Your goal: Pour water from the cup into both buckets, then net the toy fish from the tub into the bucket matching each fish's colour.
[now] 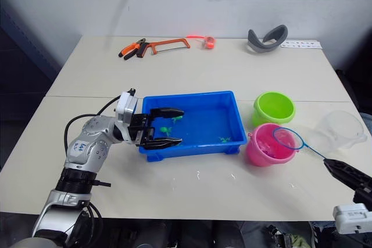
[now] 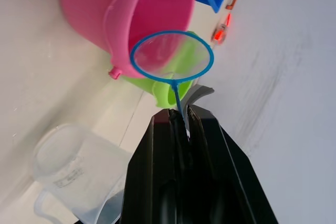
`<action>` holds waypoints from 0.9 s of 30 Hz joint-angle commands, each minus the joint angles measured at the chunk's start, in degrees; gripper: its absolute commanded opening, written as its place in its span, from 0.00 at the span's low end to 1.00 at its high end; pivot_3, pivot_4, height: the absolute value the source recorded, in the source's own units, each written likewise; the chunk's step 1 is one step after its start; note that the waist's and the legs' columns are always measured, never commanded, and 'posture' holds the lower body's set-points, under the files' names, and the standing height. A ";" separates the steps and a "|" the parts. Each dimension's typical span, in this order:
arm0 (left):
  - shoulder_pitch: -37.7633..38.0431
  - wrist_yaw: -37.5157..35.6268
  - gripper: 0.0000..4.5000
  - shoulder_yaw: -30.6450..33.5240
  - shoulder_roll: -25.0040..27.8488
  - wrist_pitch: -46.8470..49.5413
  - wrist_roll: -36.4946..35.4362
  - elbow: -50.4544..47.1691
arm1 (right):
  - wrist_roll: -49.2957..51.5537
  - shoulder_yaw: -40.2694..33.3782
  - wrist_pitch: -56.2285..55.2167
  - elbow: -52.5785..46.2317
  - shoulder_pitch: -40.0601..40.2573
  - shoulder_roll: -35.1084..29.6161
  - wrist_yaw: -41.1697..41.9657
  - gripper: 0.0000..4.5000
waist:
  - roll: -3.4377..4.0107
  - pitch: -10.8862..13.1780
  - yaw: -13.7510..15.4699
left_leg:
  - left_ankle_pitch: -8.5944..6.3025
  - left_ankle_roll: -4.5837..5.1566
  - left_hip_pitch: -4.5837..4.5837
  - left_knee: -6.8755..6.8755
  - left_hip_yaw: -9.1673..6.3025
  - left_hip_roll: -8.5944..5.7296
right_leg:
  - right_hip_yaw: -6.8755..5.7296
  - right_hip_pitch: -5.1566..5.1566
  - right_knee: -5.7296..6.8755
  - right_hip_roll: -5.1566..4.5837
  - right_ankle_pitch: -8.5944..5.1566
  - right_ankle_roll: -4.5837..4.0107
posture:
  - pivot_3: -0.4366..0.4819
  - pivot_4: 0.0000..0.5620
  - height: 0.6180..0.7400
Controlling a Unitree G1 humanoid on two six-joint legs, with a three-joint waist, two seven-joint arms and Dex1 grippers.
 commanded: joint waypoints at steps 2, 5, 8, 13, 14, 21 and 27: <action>0.44 -0.07 0.98 1.74 0.80 -1.11 -0.70 -1.09 | 30.01 9.57 13.73 -1.73 4.16 -4.37 3.19 0.00 | -0.01 0.00 -0.13 | 0.02 0.01 0.02 -0.01 -0.01 0.04 | 0.01 0.03 -0.01 -0.04 0.00 0.00 | 0.48 0.27 1.00; 1.60 0.46 0.98 2.68 1.63 -1.53 -0.44 -1.46 | 39.30 15.61 21.60 -8.82 2.92 -12.56 10.10 0.00 | 0.19 0.00 -0.71 | 0.01 0.02 0.07 0.05 -0.04 0.15 | 0.01 0.09 -0.01 -0.15 0.00 -0.03 | 0.48 0.27 1.00; 3.31 1.60 0.98 3.84 2.57 -1.98 -0.24 -2.74 | 44.07 23.92 29.66 -11.53 -6.53 -21.33 14.35 0.00 | 0.15 0.01 -1.49 | 0.01 0.01 0.10 0.07 -0.04 0.20 | -0.02 0.10 0.04 -0.19 0.00 -0.04 | 0.48 0.27 1.00; 6.33 3.83 0.98 5.38 4.26 -2.49 0.09 -5.00 | 44.67 40.09 39.78 -10.56 -27.62 -28.11 20.90 0.00 | 0.13 0.04 -0.95 | 0.01 -0.04 -0.02 0.07 -0.17 0.25 | -0.18 -0.01 0.06 -0.23 -0.05 -0.17 | 0.48 0.27 1.00; 7.00 4.30 0.98 5.74 4.62 -2.54 0.12 -5.46 | 44.79 44.13 41.88 -10.29 -32.86 -28.22 23.65 0.00 | 0.13 0.04 -0.90 | 0.01 -0.04 -0.06 0.08 -0.23 0.25 | -0.24 -0.02 0.01 -0.23 -0.06 -0.18 | 0.48 0.27 1.00; 9.37 6.52 0.98 5.87 8.73 -1.41 2.47 -7.43 | 34.48 65.10 44.70 0.08 -65.93 -17.78 40.56 0.00 | 0.00 0.13 -1.20 | -0.02 0.06 -0.24 0.18 -0.22 0.03 | -0.44 -0.06 -0.08 -0.48 -0.04 -0.13 | 0.48 0.27 1.00; 6.86 7.78 0.98 5.37 12.79 1.71 3.98 -7.98 | 25.62 72.28 40.00 9.86 -77.94 -11.88 46.71 0.00 | 0.00 0.13 -1.27 | 0.00 0.07 -0.29 0.14 -0.25 -0.03 | -0.50 -0.12 0.22 -0.53 -0.04 -0.11 | 0.48 0.27 1.00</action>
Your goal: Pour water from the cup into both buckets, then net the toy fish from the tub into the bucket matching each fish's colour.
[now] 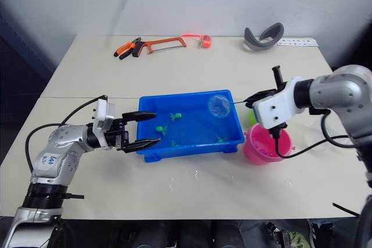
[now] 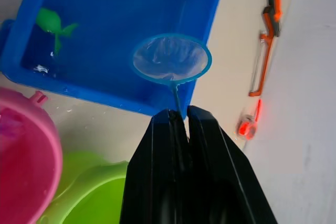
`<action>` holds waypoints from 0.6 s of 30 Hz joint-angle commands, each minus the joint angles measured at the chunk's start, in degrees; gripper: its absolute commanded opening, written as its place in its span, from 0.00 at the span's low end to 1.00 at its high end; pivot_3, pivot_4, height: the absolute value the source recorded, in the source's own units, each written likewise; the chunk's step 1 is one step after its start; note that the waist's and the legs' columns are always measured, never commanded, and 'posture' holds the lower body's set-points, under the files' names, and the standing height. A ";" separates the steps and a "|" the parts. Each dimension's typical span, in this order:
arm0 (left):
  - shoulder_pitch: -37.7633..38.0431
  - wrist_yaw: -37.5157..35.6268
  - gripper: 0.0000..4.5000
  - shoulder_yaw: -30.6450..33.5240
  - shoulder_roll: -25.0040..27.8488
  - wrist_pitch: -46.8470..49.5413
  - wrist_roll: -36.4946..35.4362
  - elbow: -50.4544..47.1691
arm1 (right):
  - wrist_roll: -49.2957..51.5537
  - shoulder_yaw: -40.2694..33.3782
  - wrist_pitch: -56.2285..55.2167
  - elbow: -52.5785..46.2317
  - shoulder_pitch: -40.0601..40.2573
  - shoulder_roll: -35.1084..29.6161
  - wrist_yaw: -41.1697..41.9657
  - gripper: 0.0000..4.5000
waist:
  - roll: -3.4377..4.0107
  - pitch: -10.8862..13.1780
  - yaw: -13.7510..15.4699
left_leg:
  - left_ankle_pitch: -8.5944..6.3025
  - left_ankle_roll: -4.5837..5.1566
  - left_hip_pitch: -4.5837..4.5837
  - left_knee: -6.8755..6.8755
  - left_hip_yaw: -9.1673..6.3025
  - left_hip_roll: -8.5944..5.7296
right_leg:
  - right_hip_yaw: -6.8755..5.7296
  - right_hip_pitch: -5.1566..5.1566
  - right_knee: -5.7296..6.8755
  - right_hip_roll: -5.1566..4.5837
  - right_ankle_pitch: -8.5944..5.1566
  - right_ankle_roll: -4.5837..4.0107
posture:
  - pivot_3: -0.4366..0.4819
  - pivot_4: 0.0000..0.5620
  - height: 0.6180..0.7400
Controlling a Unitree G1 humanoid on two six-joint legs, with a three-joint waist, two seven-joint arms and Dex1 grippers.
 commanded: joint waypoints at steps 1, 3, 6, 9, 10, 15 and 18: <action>-2.26 0.38 0.98 -0.34 1.66 1.67 0.39 -2.70 | -2.92 1.36 -3.27 3.45 -4.71 0.77 3.68 0.00 | 0.00 0.00 0.02 | 0.00 0.00 -0.02 0.00 0.00 0.00 | -0.02 0.00 -0.01 0.00 0.00 0.00 | 0.48 0.27 1.00; -3.46 0.29 0.98 -0.56 2.21 2.81 0.35 -2.79 | -3.84 2.72 -4.66 5.35 -6.95 1.55 6.01 0.00 | 0.00 0.00 -0.06 | 0.00 0.00 -0.05 0.01 0.00 -0.02 | -0.04 -0.02 -0.02 0.00 0.00 0.01 | 0.48 0.27 1.00; -5.16 -0.12 0.98 -0.74 2.76 3.41 0.41 -2.16 | -3.14 4.74 -7.70 7.80 -9.84 2.87 10.75 0.00 | 0.00 0.00 -0.14 | 0.00 0.00 -0.05 0.01 0.00 -0.02 | -0.04 -0.02 0.00 0.01 0.00 0.02 | 0.48 0.27 1.00; -5.57 -0.21 0.98 -0.83 2.72 3.50 0.45 -1.87 | -3.27 5.90 -10.07 9.71 -11.85 3.84 13.51 0.00 | 0.00 0.00 -0.23 | 0.00 0.00 -0.03 0.01 0.02 -0.01 | -0.03 -0.02 0.04 0.03 0.00 0.02 | 0.48 0.27 1.00; -5.54 -0.25 0.98 -0.86 2.58 3.46 0.39 -1.91 | -3.13 6.55 -10.75 10.10 -12.59 4.30 14.85 0.00 | 0.00 0.00 -0.23 | 0.01 0.00 -0.03 0.02 0.03 -0.01 | -0.02 -0.03 0.07 0.03 0.00 0.02 | 0.48 0.27 1.00; -5.36 0.20 0.98 -1.16 1.86 3.49 0.12 -2.47 | -2.89 7.81 -10.96 10.31 -13.45 5.68 18.42 0.00 | 0.00 0.00 -0.11 | 0.01 -0.01 -0.03 0.04 0.01 -0.01 | -0.02 -0.04 0.10 0.02 0.00 0.02 | 0.48 0.27 1.00; -5.20 0.45 0.98 -1.20 1.54 3.61 -0.04 -2.99 | -2.98 8.10 -10.04 9.89 -13.21 6.21 19.85 0.00 | 0.00 0.00 -0.12 | 0.01 -0.01 -0.03 0.05 0.02 -0.02 | -0.02 -0.04 0.11 0.01 0.00 0.02 | 0.48 0.27 1.00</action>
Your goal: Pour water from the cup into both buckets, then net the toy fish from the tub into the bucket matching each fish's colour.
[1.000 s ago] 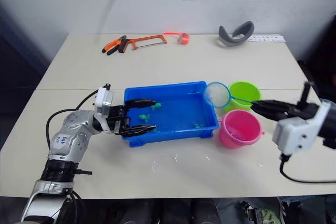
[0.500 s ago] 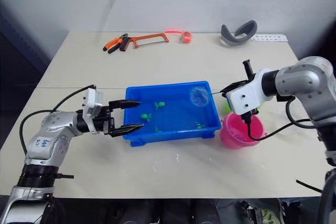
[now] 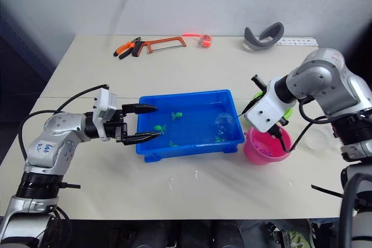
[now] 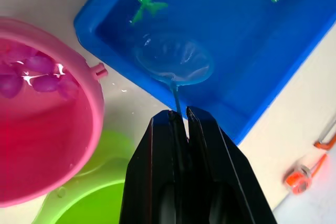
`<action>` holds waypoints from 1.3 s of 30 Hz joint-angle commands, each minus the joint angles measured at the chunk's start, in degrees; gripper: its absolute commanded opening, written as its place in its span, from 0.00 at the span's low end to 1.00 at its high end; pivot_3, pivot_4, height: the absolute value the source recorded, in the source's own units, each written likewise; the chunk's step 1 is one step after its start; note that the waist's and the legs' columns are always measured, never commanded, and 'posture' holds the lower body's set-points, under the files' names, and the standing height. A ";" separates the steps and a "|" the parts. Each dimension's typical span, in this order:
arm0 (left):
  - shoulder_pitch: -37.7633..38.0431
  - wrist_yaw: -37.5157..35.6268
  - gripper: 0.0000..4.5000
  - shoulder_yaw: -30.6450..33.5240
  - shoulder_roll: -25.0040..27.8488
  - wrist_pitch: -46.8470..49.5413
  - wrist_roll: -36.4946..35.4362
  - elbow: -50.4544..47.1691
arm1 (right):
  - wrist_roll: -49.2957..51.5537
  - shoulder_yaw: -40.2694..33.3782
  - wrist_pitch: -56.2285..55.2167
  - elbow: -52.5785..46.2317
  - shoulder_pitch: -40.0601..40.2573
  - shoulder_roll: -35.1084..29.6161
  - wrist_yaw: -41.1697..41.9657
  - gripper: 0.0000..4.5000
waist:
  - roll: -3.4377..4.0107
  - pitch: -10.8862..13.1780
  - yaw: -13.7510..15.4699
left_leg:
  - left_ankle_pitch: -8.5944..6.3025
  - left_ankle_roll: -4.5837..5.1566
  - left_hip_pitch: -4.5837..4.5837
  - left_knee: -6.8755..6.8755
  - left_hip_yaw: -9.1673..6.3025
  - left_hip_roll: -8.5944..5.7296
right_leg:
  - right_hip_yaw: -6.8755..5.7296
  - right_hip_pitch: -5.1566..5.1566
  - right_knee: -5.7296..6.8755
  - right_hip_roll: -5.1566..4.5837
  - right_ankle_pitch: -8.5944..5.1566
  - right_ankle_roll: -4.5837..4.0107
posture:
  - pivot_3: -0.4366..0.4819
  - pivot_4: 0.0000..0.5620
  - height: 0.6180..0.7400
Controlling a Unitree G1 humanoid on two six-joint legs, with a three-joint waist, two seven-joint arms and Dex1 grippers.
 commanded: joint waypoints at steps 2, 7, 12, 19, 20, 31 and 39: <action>0.16 0.45 0.98 0.67 -0.17 -0.02 -0.90 -2.44 | 0.30 -0.20 1.96 -1.86 -0.59 0.10 2.65 0.00 | 0.00 0.00 -0.05 | 0.00 0.00 0.00 0.00 0.00 0.01 | 0.00 0.00 0.01 0.00 0.00 0.00 | 0.48 0.27 1.00; 1.82 1.35 0.98 1.43 -0.05 0.67 -1.65 -4.35 | 2.10 -0.13 7.82 -5.03 1.09 1.44 4.78 0.00 | 0.00 0.00 -0.08 | 0.00 -0.01 0.01 0.00 0.00 0.01 | 0.01 -0.01 0.03 0.01 0.00 0.00 | 0.48 0.27 1.00; 3.70 2.07 0.98 2.28 0.29 1.13 -2.44 -5.99 | 5.73 -0.51 15.95 -10.01 3.93 2.17 6.59 0.00 | 0.00 0.00 0.02 | 0.01 -0.01 0.01 0.01 -0.01 0.01 | 0.01 -0.01 0.06 -0.02 0.00 0.00 | 0.48 0.27 1.00; 5.18 2.82 0.98 3.01 0.50 1.62 -2.94 -7.21 | 8.50 -1.79 26.84 -14.58 6.53 2.27 6.37 0.00 | 0.00 0.00 0.02 | 0.01 -0.01 0.01 0.01 -0.02 0.00 | 0.00 -0.01 0.06 -0.02 0.00 0.00 | 0.48 0.27 1.00; 5.33 2.94 0.98 3.12 0.50 1.71 -2.97 -7.38 | 8.81 -2.01 28.66 -15.02 6.79 2.29 6.06 0.00 | 0.00 0.00 0.02 | 0.01 -0.01 0.01 0.01 -0.02 0.00 | 0.00 -0.01 0.06 -0.02 0.00 0.00 | 0.48 0.27 1.00; 6.76 3.64 0.98 4.23 1.04 1.67 -2.98 -7.28 | 13.79 -6.82 45.61 -13.69 12.12 5.42 1.04 0.00 | 0.00 0.00 0.05 | 0.01 -0.02 0.02 0.01 -0.03 0.01 | -0.01 0.01 0.06 -0.02 0.00 0.00 | 0.48 0.27 1.00; 7.00 3.32 0.98 4.42 1.38 1.13 -2.82 -6.31 | 17.01 -10.09 56.46 -12.45 12.11 8.47 -2.15 0.00 | 0.00 0.00 0.02 | 0.01 -0.02 0.02 0.00 -0.03 0.01 | 0.00 0.00 0.06 -0.02 0.00 0.00 | 0.48 0.27 1.00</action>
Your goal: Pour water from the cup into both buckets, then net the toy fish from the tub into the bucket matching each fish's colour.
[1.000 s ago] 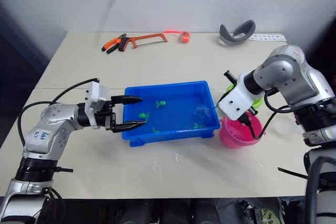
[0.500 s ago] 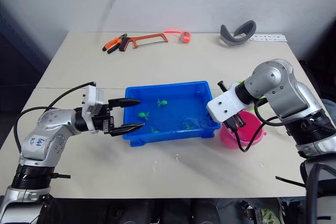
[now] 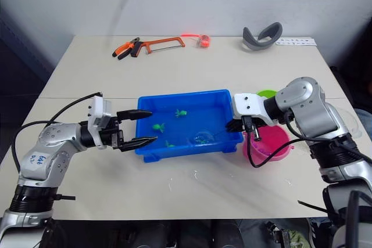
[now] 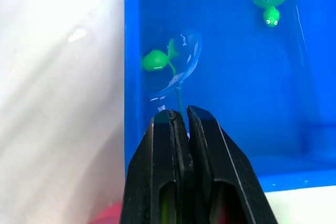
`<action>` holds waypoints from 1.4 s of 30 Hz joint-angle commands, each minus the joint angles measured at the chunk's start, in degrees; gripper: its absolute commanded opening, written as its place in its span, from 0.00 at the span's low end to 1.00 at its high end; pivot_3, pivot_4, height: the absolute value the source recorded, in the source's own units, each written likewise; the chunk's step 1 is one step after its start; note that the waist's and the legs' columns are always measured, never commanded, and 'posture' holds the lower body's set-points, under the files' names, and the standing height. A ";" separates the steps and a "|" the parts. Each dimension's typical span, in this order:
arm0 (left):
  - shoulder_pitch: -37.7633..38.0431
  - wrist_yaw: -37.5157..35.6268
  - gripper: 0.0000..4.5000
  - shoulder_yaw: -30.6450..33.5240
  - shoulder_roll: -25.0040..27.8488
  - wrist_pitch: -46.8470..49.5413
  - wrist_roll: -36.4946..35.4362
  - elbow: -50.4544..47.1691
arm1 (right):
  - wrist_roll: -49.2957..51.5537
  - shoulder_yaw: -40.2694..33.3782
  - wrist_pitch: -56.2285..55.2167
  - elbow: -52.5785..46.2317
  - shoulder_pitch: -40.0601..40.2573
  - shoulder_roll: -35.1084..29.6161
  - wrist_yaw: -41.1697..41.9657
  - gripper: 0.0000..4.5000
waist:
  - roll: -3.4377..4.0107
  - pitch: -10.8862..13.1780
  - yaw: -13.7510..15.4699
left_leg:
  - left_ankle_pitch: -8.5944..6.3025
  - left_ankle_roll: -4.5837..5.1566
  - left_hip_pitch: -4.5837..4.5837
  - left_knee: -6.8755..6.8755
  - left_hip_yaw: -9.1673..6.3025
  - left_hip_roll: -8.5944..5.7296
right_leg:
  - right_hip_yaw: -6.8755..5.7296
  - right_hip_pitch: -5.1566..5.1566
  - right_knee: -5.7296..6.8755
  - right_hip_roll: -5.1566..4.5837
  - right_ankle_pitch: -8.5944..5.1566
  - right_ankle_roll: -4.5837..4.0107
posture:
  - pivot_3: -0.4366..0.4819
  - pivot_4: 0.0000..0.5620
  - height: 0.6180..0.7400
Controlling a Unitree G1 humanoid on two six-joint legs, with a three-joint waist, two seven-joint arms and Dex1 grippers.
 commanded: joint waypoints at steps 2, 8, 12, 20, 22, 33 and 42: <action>0.30 -0.28 0.98 1.63 0.73 -0.76 -0.83 -0.93 | 2.87 -3.28 4.85 0.57 -1.18 1.24 -1.25 0.00 | 0.00 0.00 0.01 | 0.00 0.00 0.00 0.00 0.00 0.00 | 0.00 0.00 0.00 0.00 0.00 0.00 | 0.48 0.27 1.00; 0.34 -0.25 0.98 1.60 0.67 -1.20 -0.67 -0.65 | 2.64 -3.97 6.51 2.46 -1.86 1.97 -2.84 0.00 | 0.00 0.00 0.00 | 0.00 0.00 0.00 -0.01 0.00 -0.05 | 0.00 0.00 0.00 -0.04 0.00 0.00 | 0.48 0.27 1.00; 0.19 -0.19 0.98 1.50 0.59 -1.47 -0.56 -0.43 | 3.53 -4.44 8.73 3.86 -2.85 2.62 -3.45 0.00 | 0.00 0.00 -0.04 | 0.00 0.00 0.00 -0.01 0.01 -0.04 | 0.00 -0.01 0.01 -0.04 0.00 0.00 | 0.48 0.27 1.00; 0.17 -0.22 0.98 1.54 0.63 -1.82 -0.51 -0.19 | 5.50 -5.96 14.23 6.26 -4.04 3.11 -4.94 0.00 | 0.00 0.00 0.07 | 0.00 0.00 -0.01 -0.03 0.01 -0.06 | -0.01 -0.02 0.01 -0.06 0.00 0.00 | 0.48 0.27 1.00; 0.26 -0.28 0.98 1.69 0.56 -1.90 -0.70 -0.21 | 6.69 -7.15 16.18 6.71 -4.46 3.13 -5.24 0.00 | 0.00 0.00 0.00 | 0.00 0.00 -0.01 -0.03 0.01 -0.06 | 0.00 -0.02 0.01 -0.07 0.00 0.00 | 0.48 0.27 1.00; 0.70 -1.97 0.98 3.79 -0.55 -2.62 -3.74 -0.73 | 16.78 -17.66 32.31 -1.97 1.10 -1.71 -7.83 0.00 | 0.00 0.00 0.25 | -0.01 0.01 -0.03 -0.07 -0.03 -0.08 | -0.04 -0.03 -0.03 -0.12 0.00 0.00 | 0.48 0.27 1.00; -2.95 -2.99 0.98 2.87 -1.86 -0.67 -6.58 0.85 | 32.99 -40.56 60.57 -16.94 10.41 -2.91 -21.61 0.00 | 0.00 0.00 0.38 | -0.01 0.01 -0.03 -0.09 -0.05 -0.08 | -0.05 -0.02 -0.03 -0.16 0.00 0.00 | 0.48 0.27 1.00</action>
